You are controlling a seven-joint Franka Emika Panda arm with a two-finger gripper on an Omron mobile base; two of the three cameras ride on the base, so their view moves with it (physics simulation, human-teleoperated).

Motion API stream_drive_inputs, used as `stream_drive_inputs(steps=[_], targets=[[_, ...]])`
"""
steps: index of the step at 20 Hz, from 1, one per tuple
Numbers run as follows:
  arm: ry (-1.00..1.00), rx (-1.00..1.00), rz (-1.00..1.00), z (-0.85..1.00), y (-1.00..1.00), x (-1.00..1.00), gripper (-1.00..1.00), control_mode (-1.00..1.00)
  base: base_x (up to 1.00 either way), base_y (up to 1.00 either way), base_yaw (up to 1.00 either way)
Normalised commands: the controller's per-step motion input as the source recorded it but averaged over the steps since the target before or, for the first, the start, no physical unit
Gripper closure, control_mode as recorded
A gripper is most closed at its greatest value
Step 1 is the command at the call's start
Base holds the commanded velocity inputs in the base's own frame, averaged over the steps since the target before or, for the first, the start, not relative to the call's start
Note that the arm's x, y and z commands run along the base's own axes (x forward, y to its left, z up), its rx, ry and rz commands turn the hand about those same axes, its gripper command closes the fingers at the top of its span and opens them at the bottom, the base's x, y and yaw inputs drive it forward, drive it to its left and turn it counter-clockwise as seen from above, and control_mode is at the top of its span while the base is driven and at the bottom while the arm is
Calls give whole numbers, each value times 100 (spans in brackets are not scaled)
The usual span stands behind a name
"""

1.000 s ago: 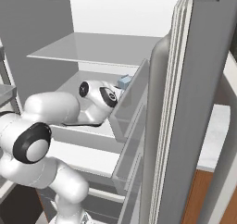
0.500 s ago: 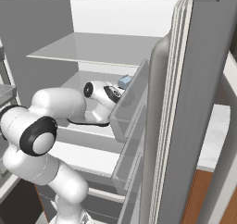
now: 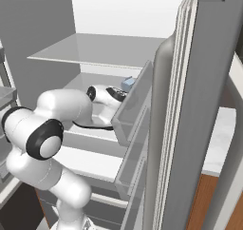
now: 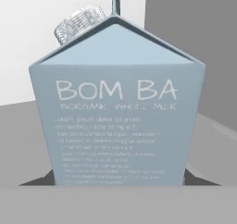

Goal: Take a sugar cube from the saucer and place it inside the coffee. Then, grab milk from the fridge and place it next to the coffee on the counter to sweeten the coffee.

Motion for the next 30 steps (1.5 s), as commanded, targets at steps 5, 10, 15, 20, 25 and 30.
stream_drive_inputs(steps=[5,10,15,20,25,30], targets=[[0,0,0,-1,0,0,100,-100,0,0,0],[0,0,0,-4,0,-1,100,-100,0,0,0],[0,0,0,0,0,-10,100,-100,0,0,0],[-8,0,0,0,0,-69,100,-100,0,0,0],[-9,0,0,16,27,-100,100,-100,0,0,0],[6,-4,0,81,73,-83,100,-100,0,0,0]])
